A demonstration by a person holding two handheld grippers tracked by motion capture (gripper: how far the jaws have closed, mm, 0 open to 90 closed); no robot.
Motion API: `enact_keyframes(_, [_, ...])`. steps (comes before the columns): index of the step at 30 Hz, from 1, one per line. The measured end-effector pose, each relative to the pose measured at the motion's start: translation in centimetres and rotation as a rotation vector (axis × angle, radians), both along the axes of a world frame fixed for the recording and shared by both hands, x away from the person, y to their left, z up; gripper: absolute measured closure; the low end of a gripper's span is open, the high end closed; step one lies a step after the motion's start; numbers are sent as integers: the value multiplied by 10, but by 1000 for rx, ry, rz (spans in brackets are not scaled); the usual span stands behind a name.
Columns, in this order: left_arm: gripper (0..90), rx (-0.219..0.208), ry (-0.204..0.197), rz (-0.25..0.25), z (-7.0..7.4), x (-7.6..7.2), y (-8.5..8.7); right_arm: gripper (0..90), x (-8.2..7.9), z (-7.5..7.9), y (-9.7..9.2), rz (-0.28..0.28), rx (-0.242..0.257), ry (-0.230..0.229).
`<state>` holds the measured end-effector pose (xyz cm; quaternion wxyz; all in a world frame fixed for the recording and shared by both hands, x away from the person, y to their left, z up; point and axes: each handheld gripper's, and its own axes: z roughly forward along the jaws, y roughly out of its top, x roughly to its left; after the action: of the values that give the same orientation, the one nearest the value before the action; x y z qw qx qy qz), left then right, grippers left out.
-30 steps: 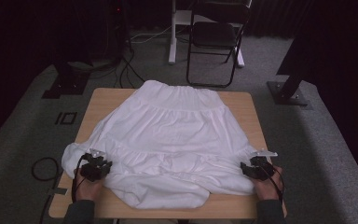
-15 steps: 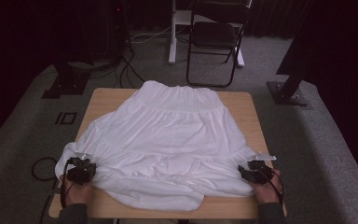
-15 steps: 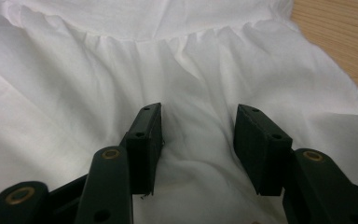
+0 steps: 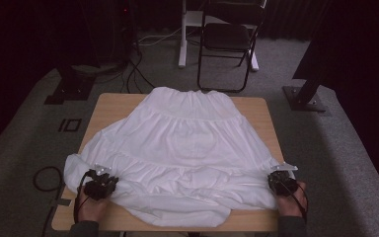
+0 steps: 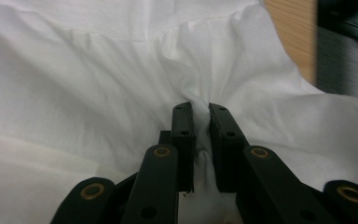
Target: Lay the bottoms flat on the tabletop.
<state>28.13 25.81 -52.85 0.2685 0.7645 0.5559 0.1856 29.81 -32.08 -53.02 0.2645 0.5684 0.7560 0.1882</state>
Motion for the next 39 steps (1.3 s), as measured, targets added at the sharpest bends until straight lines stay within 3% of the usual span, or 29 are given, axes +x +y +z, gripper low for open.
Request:
enact_keyframes(3, [778,0,7,-53,1,-1,-10,814,0,0,-3,-50,-35,2])
enact_keyframes(5, [726,4,10,-63,3,0,-12,810,1,1,-5,-56,-14,8])
enact_keyframes(9, [639,-41,-66,-29,21,2,-3,743,0,1,-6,-31,26,-13])
enact_keyframes(13, [591,-29,-122,12,38,13,8,699,-1,5,-2,12,67,-66])
enact_keyframes(16, [572,-20,-150,37,42,26,15,687,-1,10,1,43,105,-108])
enact_keyframes(19, [547,11,-166,74,39,42,21,677,2,10,4,69,124,-128])
enact_keyframes(22, [527,39,-170,112,32,60,30,673,8,6,7,70,124,-118])
enact_keyframes(26, [494,99,-164,174,18,82,42,674,15,-3,7,66,123,-83])
enact_keyframes(29, [476,158,-135,240,7,97,51,674,16,-7,7,75,117,-72])
enact_keyframes(30, [476,163,-129,269,3,103,56,674,16,-7,7,75,118,-71])
enact_keyframes(35, [487,169,-111,311,-5,114,63,674,19,-7,6,66,124,-69])
enact_keyframes(39, [502,111,-109,332,-7,115,68,671,19,-7,4,69,136,-69])
